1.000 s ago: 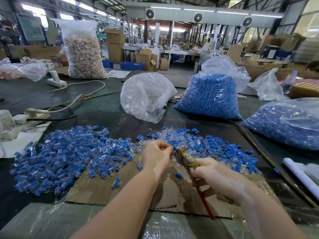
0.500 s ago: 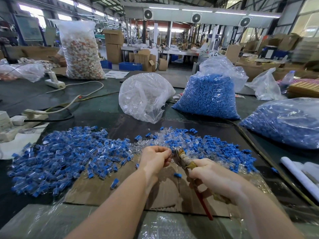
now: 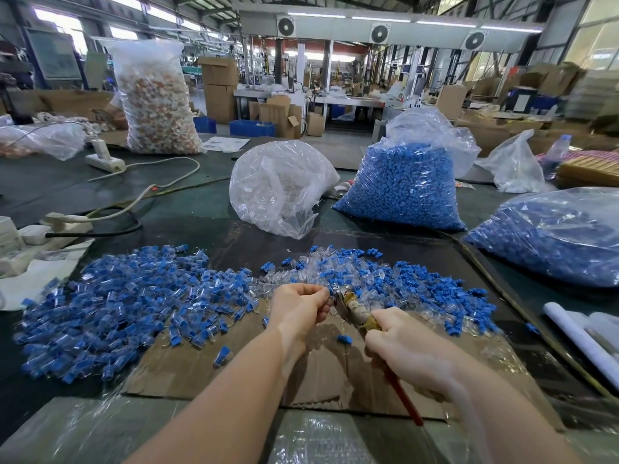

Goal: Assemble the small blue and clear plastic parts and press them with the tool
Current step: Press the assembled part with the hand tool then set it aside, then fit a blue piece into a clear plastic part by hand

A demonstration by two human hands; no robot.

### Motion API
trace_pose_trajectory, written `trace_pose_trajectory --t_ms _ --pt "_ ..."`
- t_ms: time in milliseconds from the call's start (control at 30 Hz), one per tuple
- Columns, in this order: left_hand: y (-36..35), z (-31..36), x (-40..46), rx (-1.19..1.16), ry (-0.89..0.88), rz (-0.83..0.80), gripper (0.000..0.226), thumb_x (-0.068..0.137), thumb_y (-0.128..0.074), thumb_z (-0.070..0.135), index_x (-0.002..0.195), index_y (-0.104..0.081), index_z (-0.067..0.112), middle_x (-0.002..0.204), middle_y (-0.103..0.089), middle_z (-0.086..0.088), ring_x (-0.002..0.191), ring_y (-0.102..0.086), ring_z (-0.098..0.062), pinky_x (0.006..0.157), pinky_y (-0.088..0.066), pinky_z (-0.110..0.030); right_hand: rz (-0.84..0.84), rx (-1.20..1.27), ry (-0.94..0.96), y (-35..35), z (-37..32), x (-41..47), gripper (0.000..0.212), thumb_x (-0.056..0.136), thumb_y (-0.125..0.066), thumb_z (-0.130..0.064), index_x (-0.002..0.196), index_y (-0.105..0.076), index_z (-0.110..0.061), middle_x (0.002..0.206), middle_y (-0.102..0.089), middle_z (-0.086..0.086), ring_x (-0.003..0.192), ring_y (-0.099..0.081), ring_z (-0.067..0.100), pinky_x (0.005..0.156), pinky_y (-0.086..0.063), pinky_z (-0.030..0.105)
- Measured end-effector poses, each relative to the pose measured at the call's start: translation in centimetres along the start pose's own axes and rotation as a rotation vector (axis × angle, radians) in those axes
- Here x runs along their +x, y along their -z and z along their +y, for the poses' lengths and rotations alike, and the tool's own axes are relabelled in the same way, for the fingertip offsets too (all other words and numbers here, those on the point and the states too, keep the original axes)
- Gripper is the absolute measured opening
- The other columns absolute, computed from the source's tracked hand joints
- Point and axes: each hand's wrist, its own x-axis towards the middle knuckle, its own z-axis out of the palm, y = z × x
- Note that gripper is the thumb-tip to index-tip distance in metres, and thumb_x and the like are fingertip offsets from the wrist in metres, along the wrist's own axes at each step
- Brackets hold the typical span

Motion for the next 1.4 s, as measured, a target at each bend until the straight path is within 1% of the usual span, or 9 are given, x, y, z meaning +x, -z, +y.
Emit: trace_pose_trajectory --t_ms 233,433,567,867,1067,1133,1200,1300,1400 --pt "-0.2 -0.5 -0.1 -0.002 0.028 0.010 0.009 0.087 -0.062 0.004 0.079 -0.066 0.004 0.062 -0.063 -0.005 0.047 -0.054 -0.005 0.046 -0.045 -0.014 0.025 -0.057 0.000 -0.3 0.0 0.1 0.025 0.097 -0.039 -0.017 0.072 -0.037 -0.019 0.075 -0.041 -0.004 0.055 -0.033 0.005 0.042 -0.031 0.013" --pt "0.1 0.1 0.1 0.018 0.009 -0.004 0.008 0.087 -0.061 0.004 0.080 -0.065 0.005 0.064 -0.064 -0.005 0.048 -0.056 -0.004 0.048 -0.046 -0.015 -0.027 0.029 -0.018 0.1 0.0 0.1 0.020 0.093 -0.043 -0.017 0.073 -0.040 -0.017 0.075 -0.042 -0.002 0.060 -0.037 0.009 0.053 -0.029 0.024" --pt "0.3 0.0 -0.1 0.035 0.006 -0.005 0.007 0.087 -0.061 0.004 0.081 -0.066 0.005 0.065 -0.064 -0.005 0.047 -0.056 -0.003 0.048 -0.046 -0.014 -0.022 -0.018 -0.021 0.2 -0.1 0.2 0.022 0.093 -0.042 -0.019 0.072 -0.039 -0.018 0.074 -0.043 -0.003 0.057 -0.037 0.007 0.048 -0.028 0.019" --pt "0.0 0.2 -0.5 0.057 -0.008 0.010 0.006 0.087 -0.061 0.005 0.083 -0.066 0.005 0.071 -0.065 -0.007 0.055 -0.057 -0.008 0.052 -0.047 -0.016 0.067 -0.096 0.016 -0.8 0.4 0.6 0.022 0.099 -0.039 -0.024 0.076 -0.039 -0.022 0.081 -0.045 -0.006 0.062 -0.040 0.004 0.053 -0.032 0.017" --pt "1.1 0.8 -0.3 0.120 -0.074 0.082 0.008 0.089 -0.059 0.007 0.084 -0.064 0.009 0.072 -0.064 -0.004 0.057 -0.056 -0.009 0.050 -0.048 -0.016 0.118 0.193 0.079 -0.6 1.6 0.9 0.016 0.092 -0.053 -0.024 0.077 -0.052 -0.019 0.068 -0.051 -0.006 0.041 -0.041 -0.004 0.040 -0.030 0.008" --pt "2.9 1.2 0.2 0.358 -0.200 0.215 0.005 0.089 -0.060 0.012 0.088 -0.065 0.012 0.075 -0.064 0.001 0.060 -0.058 -0.009 0.050 -0.048 -0.016 0.243 0.082 0.050 -0.4 3.1 1.4 0.013 0.093 -0.053 -0.026 0.082 -0.051 -0.020 0.073 -0.053 -0.004 0.052 -0.045 0.000 0.042 -0.032 0.009" --pt "5.1 1.5 0.8 0.632 -0.347 0.368 0.007 0.089 -0.061 0.015 0.091 -0.068 0.014 0.077 -0.064 0.006 0.063 -0.056 -0.007 0.052 -0.039 -0.012 0.378 -0.136 -0.026 -0.1 4.8 2.0 0.012 0.093 -0.051 -0.032 0.091 -0.052 -0.020 0.088 -0.056 -0.001 0.076 -0.052 0.010 0.059 -0.040 0.015" --pt "8.0 1.5 1.7 0.832 -0.417 0.490 0.017 0.091 -0.057 0.011 0.102 -0.070 0.011 0.095 -0.068 -0.003 0.078 -0.056 -0.012 0.068 -0.036 -0.016 0.472 -0.458 -0.196 -0.2 6.8 2.7 0.037 0.093 -0.047 -0.044 0.122 -0.047 -0.021 0.115 -0.053 0.003 0.110 -0.048 0.019 0.094 -0.042 0.031" --pt "9.6 1.0 2.5 0.999 -0.410 0.490 0.023 0.092 -0.054 0.007 0.111 -0.068 0.007 0.106 -0.063 -0.011 0.096 -0.057 -0.024 0.076 -0.036 -0.024 0.505 -0.597 -0.275 -0.8 7.8 3.0 0.058 0.091 -0.044 -0.054 0.138 -0.035 -0.022 0.130 -0.048 0.004 0.122 -0.043 0.021 0.100 -0.038 0.032"
